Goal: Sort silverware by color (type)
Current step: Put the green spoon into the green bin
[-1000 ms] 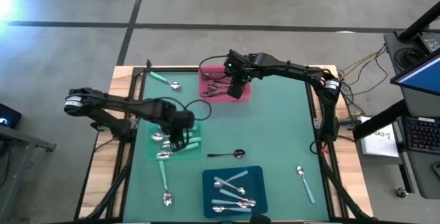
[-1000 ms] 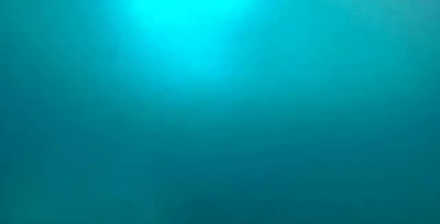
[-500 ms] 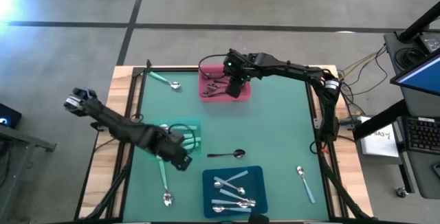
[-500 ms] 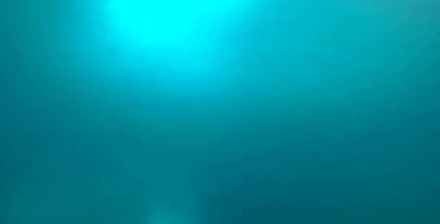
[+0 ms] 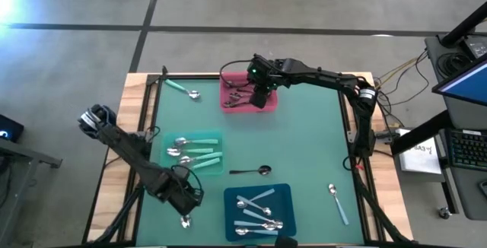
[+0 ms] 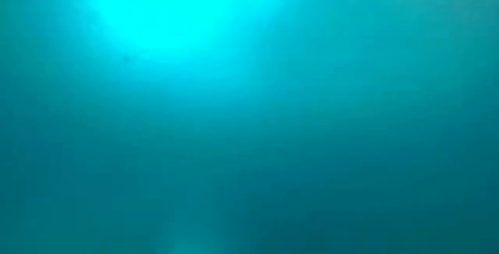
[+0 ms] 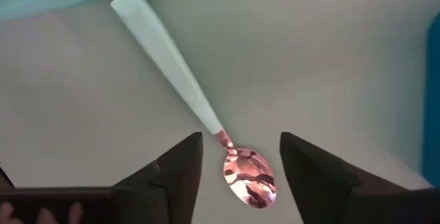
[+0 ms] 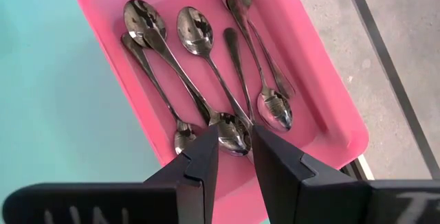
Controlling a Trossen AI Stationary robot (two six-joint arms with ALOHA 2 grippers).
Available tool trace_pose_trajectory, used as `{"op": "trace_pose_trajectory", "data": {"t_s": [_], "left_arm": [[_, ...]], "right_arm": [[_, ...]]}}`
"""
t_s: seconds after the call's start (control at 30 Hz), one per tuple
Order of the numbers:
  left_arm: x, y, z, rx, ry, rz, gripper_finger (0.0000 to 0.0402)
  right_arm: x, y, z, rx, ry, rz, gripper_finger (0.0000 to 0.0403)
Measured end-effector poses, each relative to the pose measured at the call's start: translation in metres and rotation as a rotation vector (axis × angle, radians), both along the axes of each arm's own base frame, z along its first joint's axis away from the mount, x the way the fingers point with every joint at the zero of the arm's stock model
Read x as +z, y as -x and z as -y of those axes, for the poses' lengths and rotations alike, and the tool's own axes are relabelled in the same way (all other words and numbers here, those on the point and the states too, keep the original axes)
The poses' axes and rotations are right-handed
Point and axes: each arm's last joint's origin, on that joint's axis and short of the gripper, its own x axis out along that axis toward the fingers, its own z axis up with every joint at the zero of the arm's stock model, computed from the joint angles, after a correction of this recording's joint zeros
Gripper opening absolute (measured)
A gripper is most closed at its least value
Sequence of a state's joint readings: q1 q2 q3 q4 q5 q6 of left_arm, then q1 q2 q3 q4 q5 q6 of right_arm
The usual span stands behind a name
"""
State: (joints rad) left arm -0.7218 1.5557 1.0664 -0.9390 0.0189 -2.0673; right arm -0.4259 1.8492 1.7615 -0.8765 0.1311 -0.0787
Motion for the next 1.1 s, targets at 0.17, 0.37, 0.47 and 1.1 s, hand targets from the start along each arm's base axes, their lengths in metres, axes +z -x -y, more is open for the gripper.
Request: {"op": "trace_pose_trajectory", "data": {"t_s": [0.17,0.37,0.47,1.1], "left_arm": [[-0.013,0.002,0.01,0.006,-0.03,-0.042,0.0209],[-0.032,0.0,0.016,-0.011,-0.063,-0.11,0.0215],[-0.039,-0.001,0.017,-0.016,-0.08,-0.128,0.0215],[-0.07,-0.008,0.022,-0.04,-0.155,-0.16,0.0184]], "right_arm": [[0.0,0.0,0.0,0.0,0.0,0.0,0.0079],[0.0,0.0,0.0,0.0,0.0,0.0,0.0079],[0.0,0.0,0.0,0.0,0.0,0.001,0.0079],[0.0,0.0,0.0,0.0,0.0,0.001,0.0079]]}}
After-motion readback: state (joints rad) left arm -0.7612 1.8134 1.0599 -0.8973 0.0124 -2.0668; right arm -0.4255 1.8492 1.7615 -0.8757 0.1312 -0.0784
